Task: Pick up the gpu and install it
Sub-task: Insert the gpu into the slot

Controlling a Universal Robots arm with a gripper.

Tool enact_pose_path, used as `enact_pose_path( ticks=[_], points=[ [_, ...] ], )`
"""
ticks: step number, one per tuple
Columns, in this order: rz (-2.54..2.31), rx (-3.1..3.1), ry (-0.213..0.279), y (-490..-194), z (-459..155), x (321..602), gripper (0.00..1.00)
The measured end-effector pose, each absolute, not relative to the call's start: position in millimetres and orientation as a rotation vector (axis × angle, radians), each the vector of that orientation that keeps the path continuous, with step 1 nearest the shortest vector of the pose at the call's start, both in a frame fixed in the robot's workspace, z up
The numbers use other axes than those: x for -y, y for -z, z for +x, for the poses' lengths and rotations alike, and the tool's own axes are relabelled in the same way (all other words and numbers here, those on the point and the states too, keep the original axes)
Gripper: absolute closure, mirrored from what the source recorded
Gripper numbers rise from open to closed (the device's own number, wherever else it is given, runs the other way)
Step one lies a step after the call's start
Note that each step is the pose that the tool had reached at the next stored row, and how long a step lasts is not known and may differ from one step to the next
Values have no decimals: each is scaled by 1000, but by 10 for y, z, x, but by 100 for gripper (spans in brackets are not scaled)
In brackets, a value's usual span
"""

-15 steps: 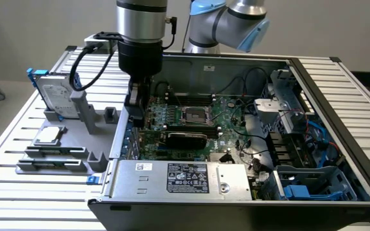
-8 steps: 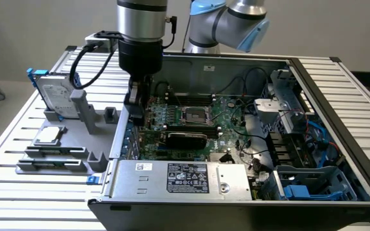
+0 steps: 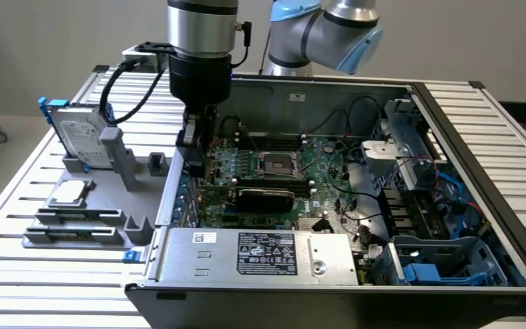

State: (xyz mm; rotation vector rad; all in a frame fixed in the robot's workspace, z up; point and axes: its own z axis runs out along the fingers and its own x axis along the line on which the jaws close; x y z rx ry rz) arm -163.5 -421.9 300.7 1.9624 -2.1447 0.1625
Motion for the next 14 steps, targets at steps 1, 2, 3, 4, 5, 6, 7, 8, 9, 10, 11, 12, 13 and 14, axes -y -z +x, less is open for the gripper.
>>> enact_pose_path(
  ticks=[1,2,3,4,5,6,7,8,9,10,11,12,13,14],
  points=[
    [1961,2145,-163,-3007,-1635,4219,89],
    [1960,2146,-163,-3007,-1635,4219,89],
    [1959,2146,-164,-3012,-1635,4218,89],
    [1958,2146,-165,-3023,-1632,4219,89],
    [1957,2145,-167,-3041,-1629,4221,89],
    [1956,2144,-169,-3061,-1626,4226,89],
    [1955,2143,-171,-3077,-1622,4232,89],
    [1953,2141,-174,-3081,-1621,4241,89],
    [1951,2139,-178,-3081,-1621,4249,89],
    [1948,2137,-183,-3081,-1621,4254,89],
    [1946,2134,-189,-3080,-1621,4261,89],
    [1944,2132,-193,-3078,-1621,4268,89],
    [1942,2131,-196,-3074,-1620,4274,89],
    [1940,2130,-199,-3069,-1621,4280,89]
  ],
)
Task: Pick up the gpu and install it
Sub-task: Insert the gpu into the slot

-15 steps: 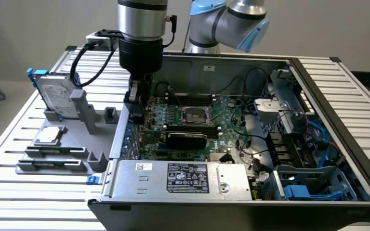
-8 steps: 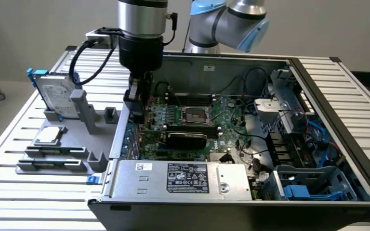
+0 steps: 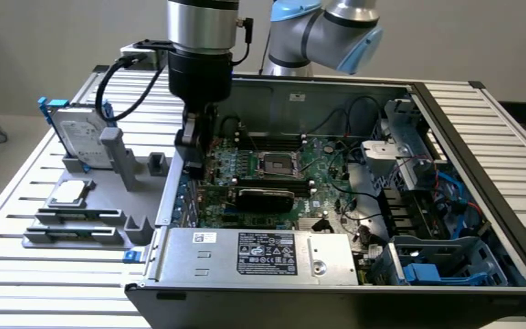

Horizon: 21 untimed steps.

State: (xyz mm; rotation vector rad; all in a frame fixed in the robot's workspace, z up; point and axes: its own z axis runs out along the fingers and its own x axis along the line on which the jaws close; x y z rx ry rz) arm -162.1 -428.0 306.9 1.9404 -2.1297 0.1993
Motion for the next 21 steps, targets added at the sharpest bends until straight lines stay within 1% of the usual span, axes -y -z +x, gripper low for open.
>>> enact_pose_path(
  ticks=[7,21],
  points=[
    [1942,2136,-215,-2984,-1624,4288,89],
    [1906,2166,-209,-2977,-1636,4283,89]
  ],
)
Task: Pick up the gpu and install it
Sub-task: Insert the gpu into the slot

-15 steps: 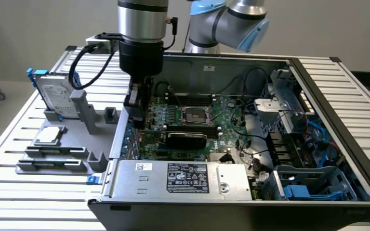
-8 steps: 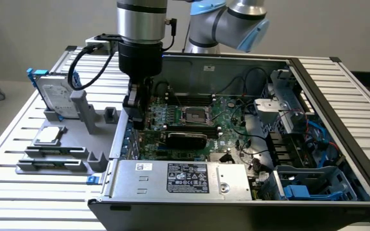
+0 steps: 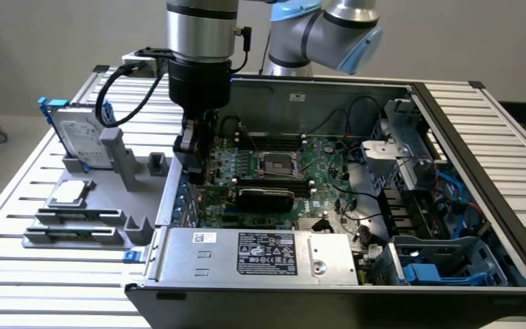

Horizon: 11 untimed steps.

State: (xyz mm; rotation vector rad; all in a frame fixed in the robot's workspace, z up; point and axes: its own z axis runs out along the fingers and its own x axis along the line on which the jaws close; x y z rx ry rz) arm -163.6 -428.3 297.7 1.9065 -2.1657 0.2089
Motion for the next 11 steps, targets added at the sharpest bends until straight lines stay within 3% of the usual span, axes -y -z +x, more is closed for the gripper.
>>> enact_pose_path(
  ticks=[11],
  points=[
    [1899,2174,-210,-2976,-1636,4276,89]
  ],
)
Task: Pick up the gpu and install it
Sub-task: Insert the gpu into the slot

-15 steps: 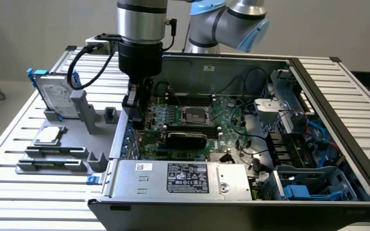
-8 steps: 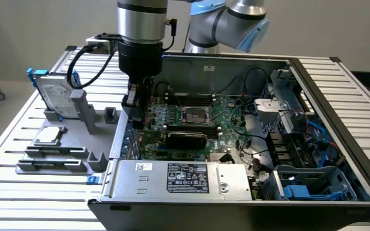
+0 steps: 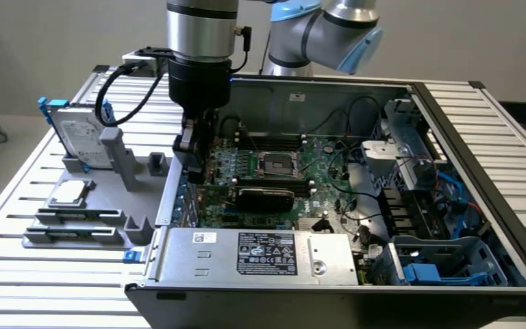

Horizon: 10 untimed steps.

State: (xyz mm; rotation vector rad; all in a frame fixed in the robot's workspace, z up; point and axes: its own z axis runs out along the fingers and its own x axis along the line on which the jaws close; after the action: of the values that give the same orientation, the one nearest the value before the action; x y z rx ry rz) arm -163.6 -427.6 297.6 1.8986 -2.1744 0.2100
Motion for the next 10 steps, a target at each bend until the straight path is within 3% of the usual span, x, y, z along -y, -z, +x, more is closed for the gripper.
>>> enact_pose_path(
  ticks=[10],
  points=[
    [1899,2174,-210,-2977,-1636,4285,89]
  ],
)
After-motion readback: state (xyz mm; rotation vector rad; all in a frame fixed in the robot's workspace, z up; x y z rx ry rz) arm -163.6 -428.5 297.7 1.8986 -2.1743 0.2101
